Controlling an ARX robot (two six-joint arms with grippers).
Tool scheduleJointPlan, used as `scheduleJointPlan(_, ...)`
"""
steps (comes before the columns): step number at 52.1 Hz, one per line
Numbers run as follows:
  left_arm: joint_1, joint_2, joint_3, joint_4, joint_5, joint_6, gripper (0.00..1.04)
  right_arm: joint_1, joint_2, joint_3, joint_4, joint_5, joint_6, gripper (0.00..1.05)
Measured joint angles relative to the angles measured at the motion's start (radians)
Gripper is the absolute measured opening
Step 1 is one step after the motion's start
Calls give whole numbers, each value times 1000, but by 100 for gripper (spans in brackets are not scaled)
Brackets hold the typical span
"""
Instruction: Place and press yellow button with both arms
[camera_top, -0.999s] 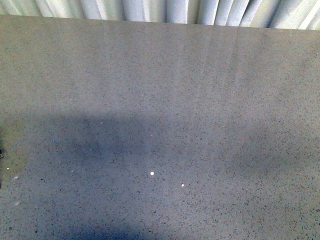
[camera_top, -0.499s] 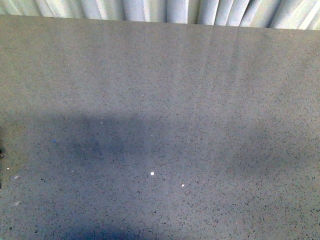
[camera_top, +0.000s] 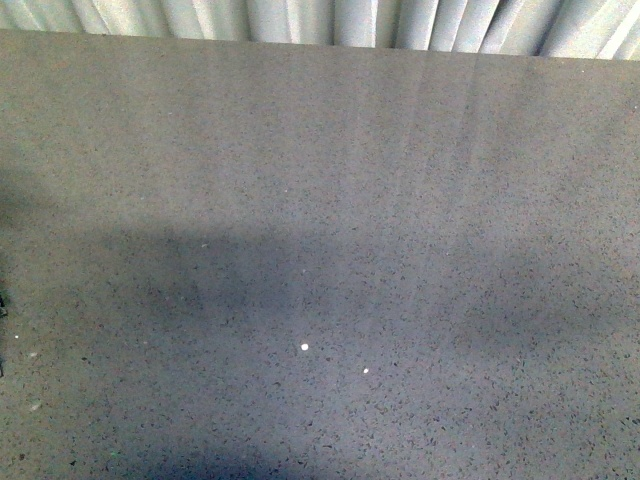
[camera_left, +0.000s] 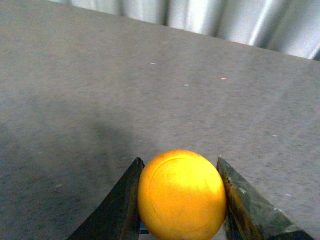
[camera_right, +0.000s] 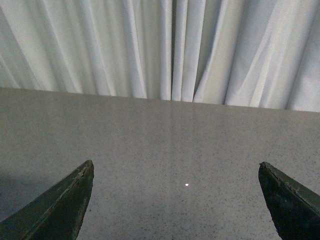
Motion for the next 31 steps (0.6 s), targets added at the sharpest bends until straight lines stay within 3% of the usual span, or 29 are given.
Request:
scheduleJointPlan(10,-322,106,87,19,-79,-55,34,0,0,0,0,0,0,96)
scheduleJointPlan(17,-502,219,180,27,-100,-76,34,0,0,0,0,0,0,96)
scheduleJointPlan(24,-597,351,283,47,-109,-85,34,0,0,0,0,0,0,96)
scheduleJointPlan(31,-635,439,338,55,-111,-88,34,0,0,0,0,0,0,96)
